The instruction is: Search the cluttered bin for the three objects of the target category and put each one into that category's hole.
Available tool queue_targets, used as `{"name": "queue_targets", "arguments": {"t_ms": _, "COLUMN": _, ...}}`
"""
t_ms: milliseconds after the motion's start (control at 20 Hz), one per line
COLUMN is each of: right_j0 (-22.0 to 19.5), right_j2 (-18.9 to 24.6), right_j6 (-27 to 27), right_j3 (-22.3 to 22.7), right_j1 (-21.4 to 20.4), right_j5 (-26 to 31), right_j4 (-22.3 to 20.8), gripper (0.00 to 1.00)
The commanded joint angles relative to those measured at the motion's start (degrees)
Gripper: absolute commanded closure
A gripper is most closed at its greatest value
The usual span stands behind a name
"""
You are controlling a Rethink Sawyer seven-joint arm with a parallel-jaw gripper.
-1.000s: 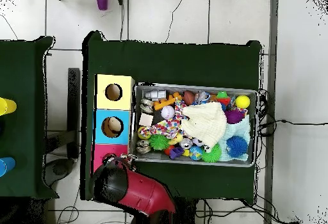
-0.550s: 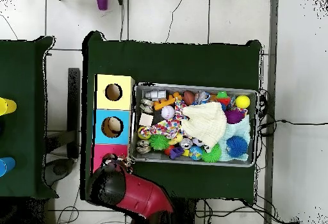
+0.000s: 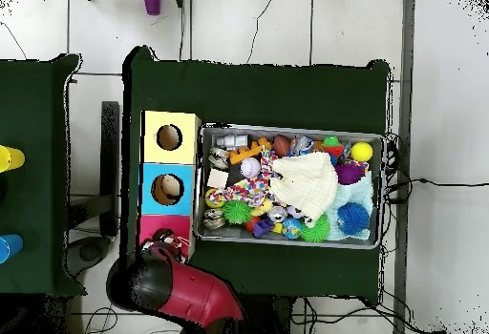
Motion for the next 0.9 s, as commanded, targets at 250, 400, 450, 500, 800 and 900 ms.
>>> {"name": "queue_targets", "arguments": {"t_ms": 250, "right_j0": 0.0, "right_j2": 8.0, "right_j6": 15.3, "right_j3": 4.7, "right_j1": 0.4, "right_j5": 0.2, "right_j4": 5.1, "gripper": 1.0}}
{"name": "queue_targets", "arguments": {"t_ms": 400, "right_j0": -0.8, "right_j2": 9.8, "right_j6": 15.1, "right_j3": 5.8, "right_j1": 0.6, "right_j5": -1.3, "right_j4": 5.6, "gripper": 1.0}}
{"name": "queue_targets", "arguments": {"t_ms": 450, "right_j0": -1.4, "right_j2": 10.6, "right_j6": 15.0, "right_j3": 6.0, "right_j1": 1.0, "right_j5": -2.1, "right_j4": 5.7, "gripper": 1.0}}
{"name": "queue_targets", "arguments": {"t_ms": 500, "right_j0": -2.1, "right_j2": 11.7, "right_j6": 14.9, "right_j3": 6.3, "right_j1": 1.5, "right_j5": -3.1, "right_j4": 5.7, "gripper": 1.0}}
{"name": "queue_targets", "arguments": {"t_ms": 800, "right_j0": -7.9, "right_j2": 16.5, "right_j6": 13.4, "right_j3": 4.9, "right_j1": 8.8, "right_j5": -10.2, "right_j4": 2.1, "gripper": 1.0}}
{"name": "queue_targets", "arguments": {"t_ms": 900, "right_j0": -8.4, "right_j2": 15.2, "right_j6": 11.9, "right_j3": 2.6, "right_j1": 11.6, "right_j5": -10.7, "right_j4": 0.7, "gripper": 1.0}}
